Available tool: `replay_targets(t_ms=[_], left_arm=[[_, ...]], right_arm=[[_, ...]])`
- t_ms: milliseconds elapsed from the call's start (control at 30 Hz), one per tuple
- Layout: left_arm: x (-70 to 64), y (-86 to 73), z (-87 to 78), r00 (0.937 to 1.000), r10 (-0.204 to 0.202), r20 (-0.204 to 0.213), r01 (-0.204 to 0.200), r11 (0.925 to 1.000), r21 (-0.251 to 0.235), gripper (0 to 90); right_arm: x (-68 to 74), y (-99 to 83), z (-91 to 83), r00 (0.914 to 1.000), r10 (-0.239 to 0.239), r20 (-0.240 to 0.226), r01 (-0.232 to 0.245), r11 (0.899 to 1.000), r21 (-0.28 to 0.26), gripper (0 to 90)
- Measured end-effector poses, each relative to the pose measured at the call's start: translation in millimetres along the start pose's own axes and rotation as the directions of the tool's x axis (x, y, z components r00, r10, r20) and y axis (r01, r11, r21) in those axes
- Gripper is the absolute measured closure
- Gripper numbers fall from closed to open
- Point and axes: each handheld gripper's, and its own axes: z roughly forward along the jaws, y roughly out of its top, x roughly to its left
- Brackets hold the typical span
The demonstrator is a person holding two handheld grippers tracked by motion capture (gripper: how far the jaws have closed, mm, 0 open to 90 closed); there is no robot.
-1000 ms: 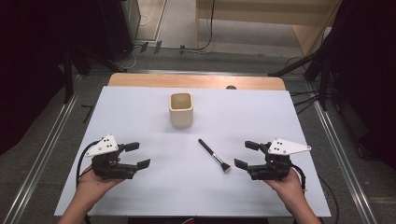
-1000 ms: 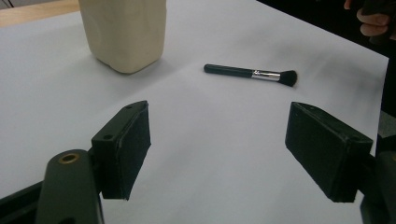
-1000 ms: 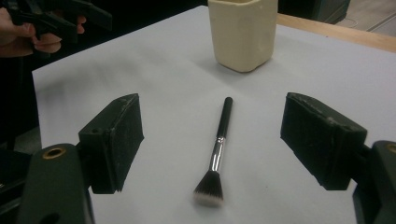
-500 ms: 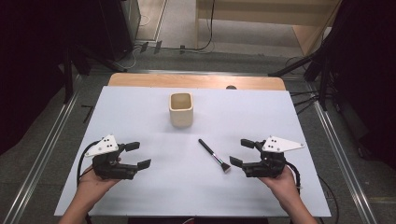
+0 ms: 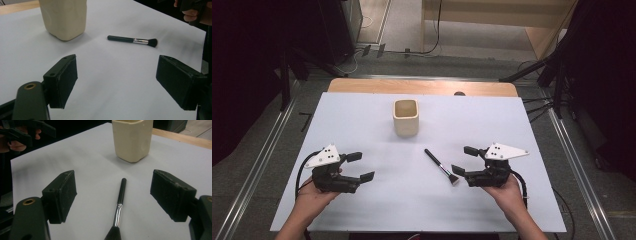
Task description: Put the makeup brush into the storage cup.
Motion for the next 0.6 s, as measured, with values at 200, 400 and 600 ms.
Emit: replay_targets(t_ms=[200, 400, 600], left_arm=[[-0.1, 0.1, -0.1, 1.0000, 0.001, -0.001, -0.001, 1.0000, -0.004, 18.4], [0.0, 0.1, 0.6, 1.0000, -0.002, 0.000, 0.002, 1.0000, -0.002, 18.4], [-0.1, -0.1, 1.0, 1.0000, 0.001, 0.000, -0.001, 1.0000, 0.001, 18.4]], right_arm=[[2.5, 3.4, 7.6, 0.9999, -0.011, 0.005, 0.011, 1.000, 0.007, 22.3], [3.8, 7.5, 15.5, 0.9998, -0.019, 0.009, 0.019, 1.000, 0.024, 22.4], [4.2, 11.6, 22.6, 1.0000, -0.002, 0.007, 0.002, 1.000, 0.015, 22.3]])
